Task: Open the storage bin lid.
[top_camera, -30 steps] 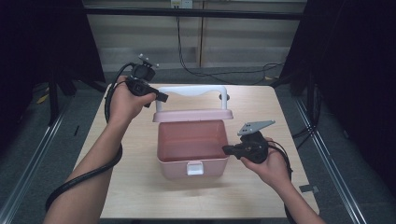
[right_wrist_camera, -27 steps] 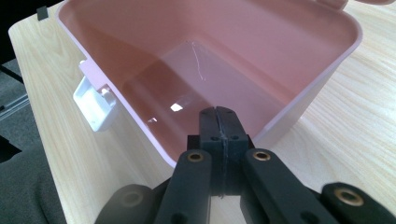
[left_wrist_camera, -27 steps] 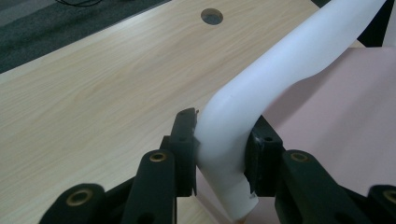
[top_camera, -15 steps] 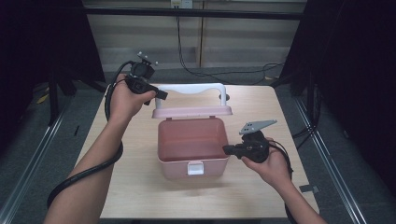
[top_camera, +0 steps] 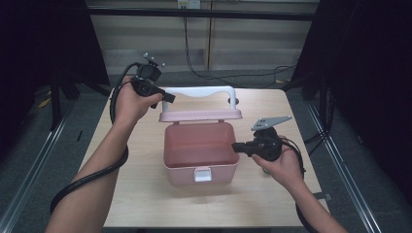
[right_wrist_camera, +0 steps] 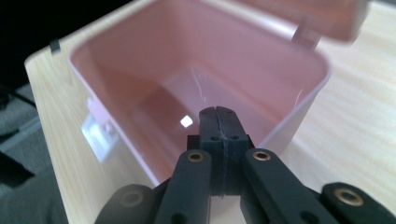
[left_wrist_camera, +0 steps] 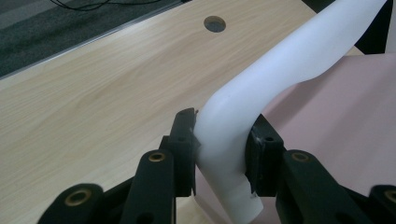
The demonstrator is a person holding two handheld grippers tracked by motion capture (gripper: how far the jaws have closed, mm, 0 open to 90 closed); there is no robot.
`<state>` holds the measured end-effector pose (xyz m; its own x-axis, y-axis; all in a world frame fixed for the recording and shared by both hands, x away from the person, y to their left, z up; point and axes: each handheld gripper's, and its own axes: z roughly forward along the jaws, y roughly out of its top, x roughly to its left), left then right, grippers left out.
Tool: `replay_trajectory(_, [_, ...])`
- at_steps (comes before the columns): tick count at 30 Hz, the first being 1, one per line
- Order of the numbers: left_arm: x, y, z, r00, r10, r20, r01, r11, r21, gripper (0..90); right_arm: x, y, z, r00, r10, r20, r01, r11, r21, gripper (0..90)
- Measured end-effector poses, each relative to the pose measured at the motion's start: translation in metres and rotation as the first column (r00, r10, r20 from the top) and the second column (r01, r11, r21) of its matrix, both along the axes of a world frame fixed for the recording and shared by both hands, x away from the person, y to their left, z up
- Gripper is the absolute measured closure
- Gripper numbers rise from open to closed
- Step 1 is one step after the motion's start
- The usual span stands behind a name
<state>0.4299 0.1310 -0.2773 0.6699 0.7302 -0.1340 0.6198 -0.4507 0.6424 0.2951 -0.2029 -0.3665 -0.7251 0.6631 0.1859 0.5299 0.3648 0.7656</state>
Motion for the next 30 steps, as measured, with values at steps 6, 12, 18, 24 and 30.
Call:
replay_trajectory(6, [-0.003,-0.001,0.000,0.9999,-0.012,0.009,0.012,0.9998,0.012,67.5,0.007,0.000,0.022,0.9994,-0.015,0.030,0.015,1.000,0.015,90.0])
replay_trajectory(12, [-0.005,0.001,-0.001,0.9996,-0.017,0.023,0.017,0.9999,-0.001,65.7,0.011,0.006,0.037,0.9985,-0.018,0.051,0.017,1.000,0.015,90.0])
replay_trajectory(18, [-0.010,0.004,0.000,0.9993,-0.029,0.023,0.029,0.9996,-0.003,56.9,0.010,0.009,0.040,0.9981,-0.014,0.060,0.014,1.000,0.006,90.0])
replay_trajectory(24, [-0.015,0.017,0.005,0.9986,-0.014,0.051,0.016,0.9996,-0.024,46.9,0.008,0.010,0.041,0.9979,-0.013,0.063,0.012,1.000,0.004,90.0])
replay_trajectory(30, [-0.018,0.039,0.001,0.9971,0.031,0.069,-0.030,0.9994,-0.014,41.3,0.008,0.011,0.044,0.9978,-0.015,0.064,0.016,1.000,0.000,90.0])
